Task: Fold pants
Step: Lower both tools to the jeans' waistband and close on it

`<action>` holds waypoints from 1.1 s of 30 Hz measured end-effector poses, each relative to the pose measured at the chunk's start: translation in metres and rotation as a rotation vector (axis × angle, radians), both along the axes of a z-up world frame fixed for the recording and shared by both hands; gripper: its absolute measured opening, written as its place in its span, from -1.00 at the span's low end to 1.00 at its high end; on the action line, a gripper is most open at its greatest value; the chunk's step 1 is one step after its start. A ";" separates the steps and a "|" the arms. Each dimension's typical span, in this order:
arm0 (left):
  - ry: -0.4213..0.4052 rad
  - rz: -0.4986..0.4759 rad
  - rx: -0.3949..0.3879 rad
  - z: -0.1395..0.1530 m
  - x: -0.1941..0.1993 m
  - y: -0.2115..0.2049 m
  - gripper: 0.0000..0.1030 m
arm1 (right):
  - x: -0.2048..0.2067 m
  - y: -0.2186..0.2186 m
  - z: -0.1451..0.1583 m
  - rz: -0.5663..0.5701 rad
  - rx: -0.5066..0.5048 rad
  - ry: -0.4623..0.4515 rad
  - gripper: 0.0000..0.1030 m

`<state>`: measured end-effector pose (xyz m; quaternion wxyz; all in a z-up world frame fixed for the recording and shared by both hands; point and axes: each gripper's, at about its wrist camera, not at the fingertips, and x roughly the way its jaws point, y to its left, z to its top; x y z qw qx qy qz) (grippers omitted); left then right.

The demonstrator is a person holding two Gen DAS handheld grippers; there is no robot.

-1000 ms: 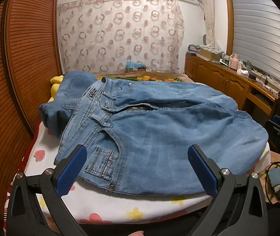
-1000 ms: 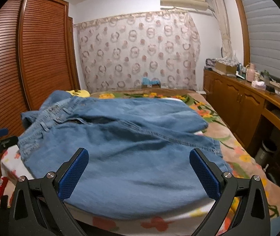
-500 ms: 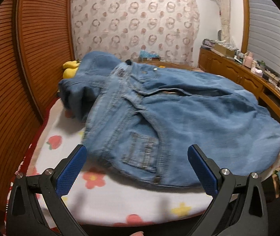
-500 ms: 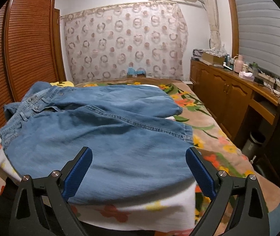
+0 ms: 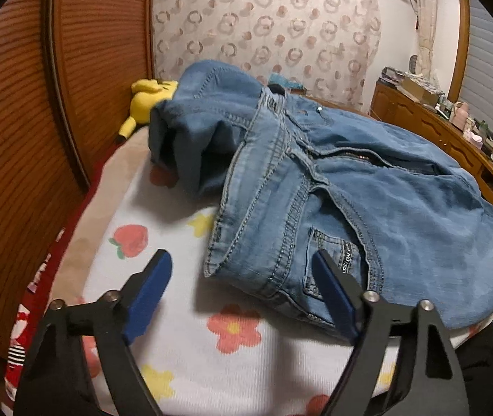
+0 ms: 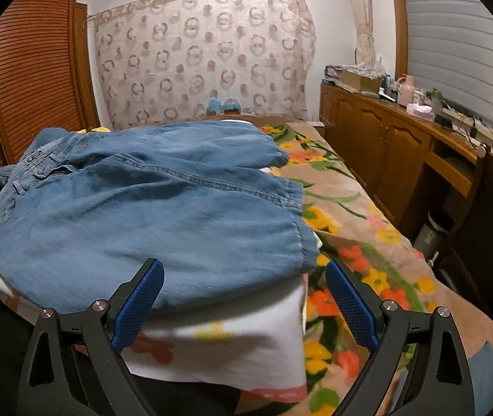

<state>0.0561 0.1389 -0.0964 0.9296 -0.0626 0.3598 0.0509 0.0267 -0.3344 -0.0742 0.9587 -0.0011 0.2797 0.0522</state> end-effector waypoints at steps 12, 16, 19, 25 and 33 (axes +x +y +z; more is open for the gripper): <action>0.028 -0.027 -0.060 -0.013 0.003 0.003 0.14 | -0.004 -0.016 0.008 -0.005 0.000 0.020 0.83; 0.022 -0.032 -0.070 -0.014 0.004 0.005 0.02 | 0.003 -0.026 0.003 -0.001 0.022 0.046 0.79; 0.024 -0.032 -0.063 -0.014 0.003 0.006 0.02 | 0.012 -0.030 0.001 0.000 0.073 0.055 0.75; 0.021 -0.036 -0.062 -0.013 0.004 0.006 -0.01 | 0.032 -0.029 -0.003 0.050 0.127 0.087 0.50; 0.004 -0.044 -0.059 -0.008 0.002 0.005 -0.08 | 0.039 -0.040 0.011 0.079 0.124 0.083 -0.59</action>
